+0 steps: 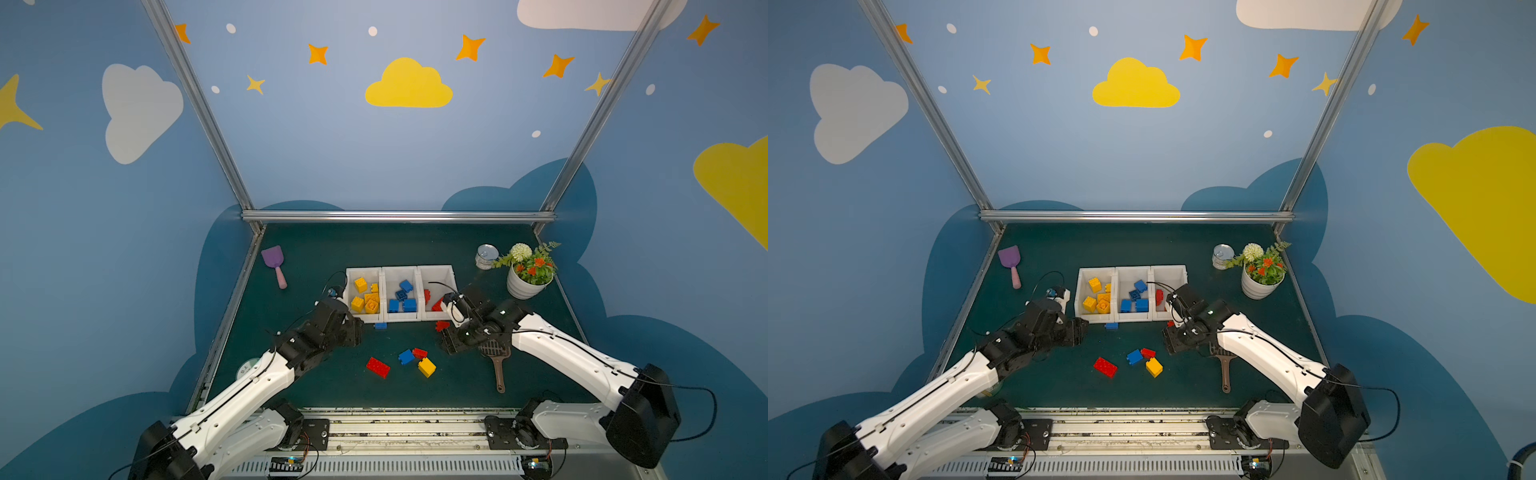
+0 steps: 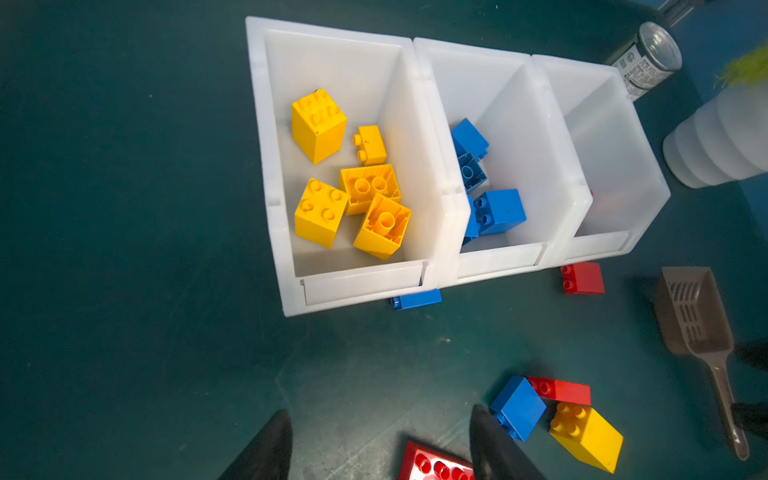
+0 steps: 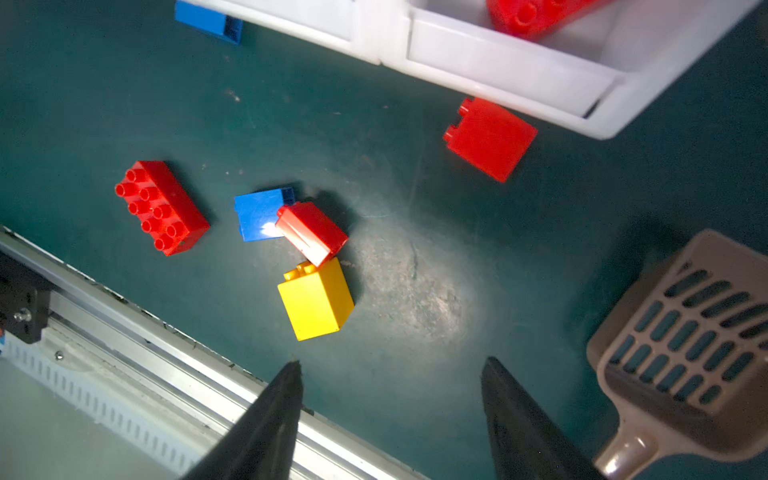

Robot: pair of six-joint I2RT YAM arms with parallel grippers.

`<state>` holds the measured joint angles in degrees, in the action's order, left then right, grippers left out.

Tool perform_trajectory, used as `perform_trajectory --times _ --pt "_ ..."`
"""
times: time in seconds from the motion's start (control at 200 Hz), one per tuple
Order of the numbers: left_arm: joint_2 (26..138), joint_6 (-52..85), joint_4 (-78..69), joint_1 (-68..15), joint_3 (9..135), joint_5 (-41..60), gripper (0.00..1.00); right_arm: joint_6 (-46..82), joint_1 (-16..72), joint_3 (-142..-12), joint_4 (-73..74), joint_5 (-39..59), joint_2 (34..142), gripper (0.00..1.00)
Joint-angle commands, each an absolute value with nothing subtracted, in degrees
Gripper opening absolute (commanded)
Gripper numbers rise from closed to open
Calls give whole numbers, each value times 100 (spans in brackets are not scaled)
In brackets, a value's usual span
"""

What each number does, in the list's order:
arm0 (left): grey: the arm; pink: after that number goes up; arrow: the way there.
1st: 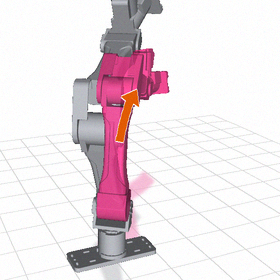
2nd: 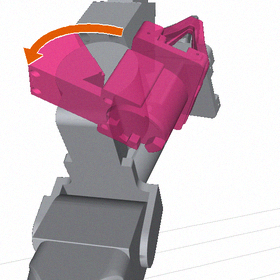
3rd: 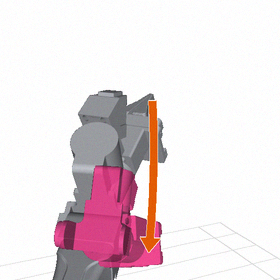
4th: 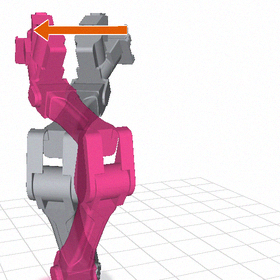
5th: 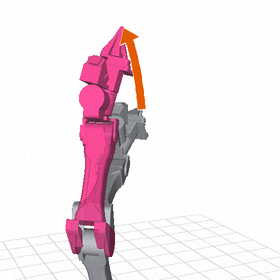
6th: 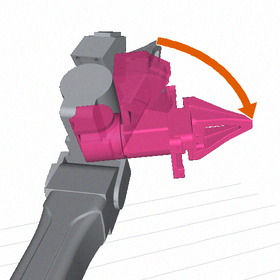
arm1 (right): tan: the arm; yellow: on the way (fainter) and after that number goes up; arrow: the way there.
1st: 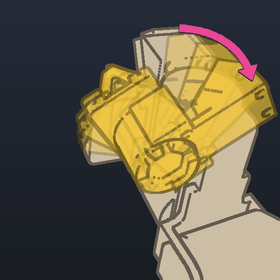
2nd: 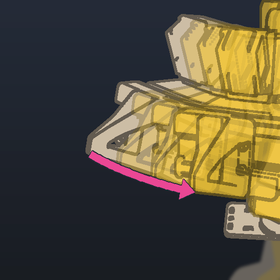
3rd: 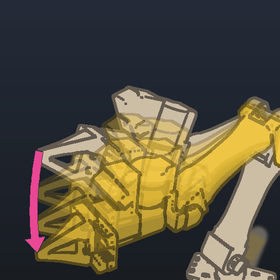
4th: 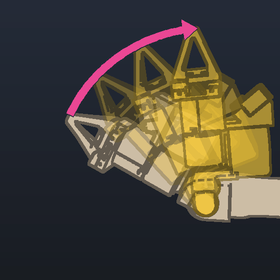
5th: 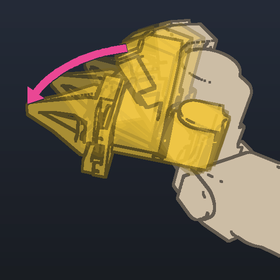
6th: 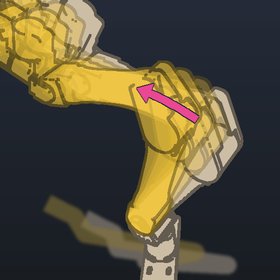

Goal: Sort the legos into containers by color
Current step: 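Withdraw the left gripper while the right reaches toward the loose pile, then lower the right gripper onto a small red brick and grasp it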

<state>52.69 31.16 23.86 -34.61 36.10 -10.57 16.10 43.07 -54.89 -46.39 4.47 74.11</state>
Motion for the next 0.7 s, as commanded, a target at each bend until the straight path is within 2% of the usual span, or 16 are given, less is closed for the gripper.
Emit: perform_trajectory --times 0.0,0.37,0.696 --pt "4943 3498 2321 -3436 3418 -1178 68 857 4569 -5826 -4743 549 7735 68" --pt "4214 3763 2577 -3434 2985 -1232 68 484 5191 -6881 -5581 175 9487 63" --pt "4122 3762 2575 -3441 2918 -1182 69 567 5308 -7317 -5495 106 10312 59"
